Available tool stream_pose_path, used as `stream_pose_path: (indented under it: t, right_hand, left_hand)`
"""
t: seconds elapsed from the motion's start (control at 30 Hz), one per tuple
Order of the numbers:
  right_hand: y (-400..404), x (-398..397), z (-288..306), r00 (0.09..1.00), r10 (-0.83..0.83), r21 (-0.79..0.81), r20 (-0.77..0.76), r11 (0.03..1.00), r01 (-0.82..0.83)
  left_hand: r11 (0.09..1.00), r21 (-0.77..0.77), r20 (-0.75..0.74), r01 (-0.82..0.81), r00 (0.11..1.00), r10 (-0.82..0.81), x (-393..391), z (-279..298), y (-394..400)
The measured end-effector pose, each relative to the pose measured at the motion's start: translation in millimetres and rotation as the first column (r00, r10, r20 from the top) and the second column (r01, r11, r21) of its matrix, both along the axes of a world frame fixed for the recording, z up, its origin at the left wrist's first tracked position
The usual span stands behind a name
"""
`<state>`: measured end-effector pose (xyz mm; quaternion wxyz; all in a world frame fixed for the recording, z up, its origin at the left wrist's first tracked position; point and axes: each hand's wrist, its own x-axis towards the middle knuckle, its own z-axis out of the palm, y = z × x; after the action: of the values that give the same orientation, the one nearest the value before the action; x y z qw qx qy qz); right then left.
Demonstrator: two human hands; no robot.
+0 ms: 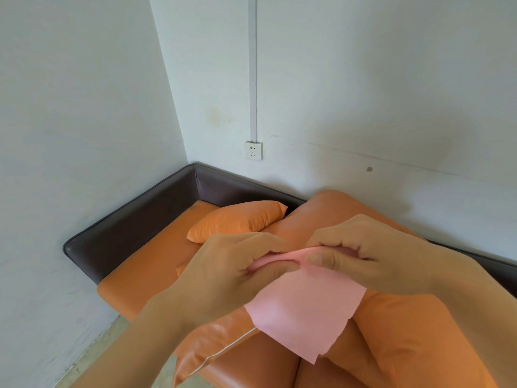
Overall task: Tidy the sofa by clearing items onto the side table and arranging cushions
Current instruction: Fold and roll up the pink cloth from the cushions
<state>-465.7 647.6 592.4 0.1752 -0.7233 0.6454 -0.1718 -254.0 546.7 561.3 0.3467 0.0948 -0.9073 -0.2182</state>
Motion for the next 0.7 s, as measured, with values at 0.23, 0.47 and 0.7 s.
stream_pose_path:
  t: [0.23,0.47,0.7]
  right_hand:
    - [-1,-3,2,0.991,-0.011,-0.094,-0.13,0.996,-0.001]
    - [-5,-4,0,0.999,0.013,-0.059,-0.034,0.998,-0.015]
    - [0,-1,5,0.989,0.034,-0.085,-0.143,0.995,-0.046]
  left_hand:
    - [0.999,0.028,0.081,0.034,0.996,-0.036,-2,8,-1]
    - [1.0,-0.008,0.103,-0.003,0.995,0.003,-1,12,1]
    - [0.999,0.038,0.061,0.022,0.998,-0.024,-3,17,0]
